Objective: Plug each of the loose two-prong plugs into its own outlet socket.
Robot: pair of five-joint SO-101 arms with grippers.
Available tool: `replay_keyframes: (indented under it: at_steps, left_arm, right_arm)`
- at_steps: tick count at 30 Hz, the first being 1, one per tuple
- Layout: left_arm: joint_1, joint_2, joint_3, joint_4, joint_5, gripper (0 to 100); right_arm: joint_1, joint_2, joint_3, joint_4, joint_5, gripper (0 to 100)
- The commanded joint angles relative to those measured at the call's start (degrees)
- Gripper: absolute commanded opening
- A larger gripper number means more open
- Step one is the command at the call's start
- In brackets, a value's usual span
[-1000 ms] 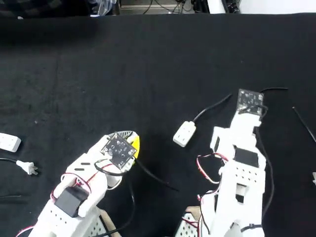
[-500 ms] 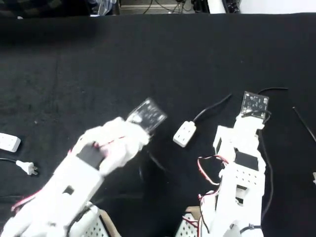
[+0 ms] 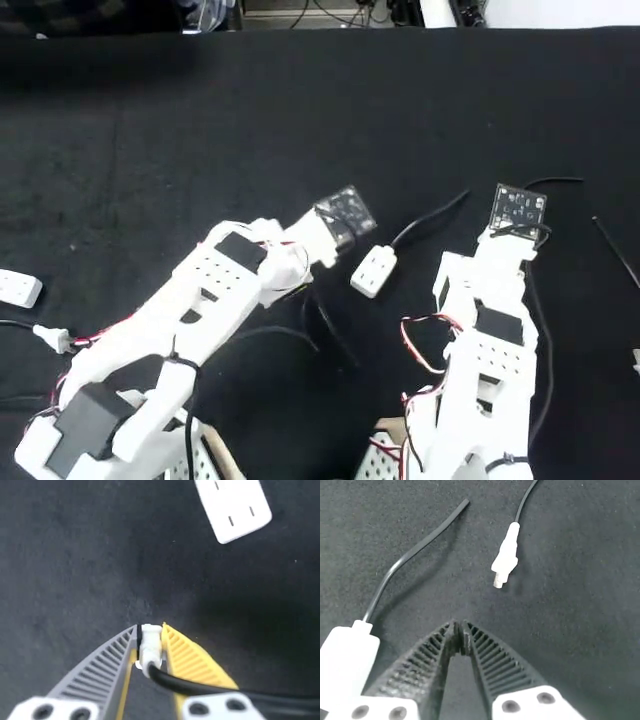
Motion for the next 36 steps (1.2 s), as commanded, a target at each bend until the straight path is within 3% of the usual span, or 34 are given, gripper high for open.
replay_keyframes:
  at_steps: [1,5,8,14,18,24,28,36]
  left_arm:
    - [2.86,0.09,-3.12,-3.87,-5.63,3]
    - [7.16,0.26,-3.03,-3.34,-12.04,3]
    - [8.13,-0.09,-3.65,-3.78,-11.78,3]
    - [5.41,0.26,-11.74,-2.29,4.04,3]
    - [-0.22,0.44,-19.30,3.87,16.00,3]
    - [-13.85,-0.09,-25.01,12.84,30.68,3]
    - [-22.37,-0.26,-25.27,18.73,31.12,3]
    - [-38.20,-0.26,-24.31,28.75,27.96,3]
  right_arm:
    - [4.04,-0.22,-0.13,-1.32,-0.44,1.2]
    - [7.65,-0.04,-0.48,-2.81,-4.40,1.2]
    - [9.32,0.04,-0.48,-3.69,-5.98,1.2]
    - [9.49,0.13,-0.48,-3.69,-5.98,1.2]
    - [9.49,0.13,-0.48,-3.69,-5.98,1.2]
    - [7.82,0.13,-0.31,-3.78,-5.63,1.2]
    - [2.81,0.22,-0.04,-3.78,-5.36,1.2]
    - [-9.05,0.22,1.36,-1.93,2.11,1.2]
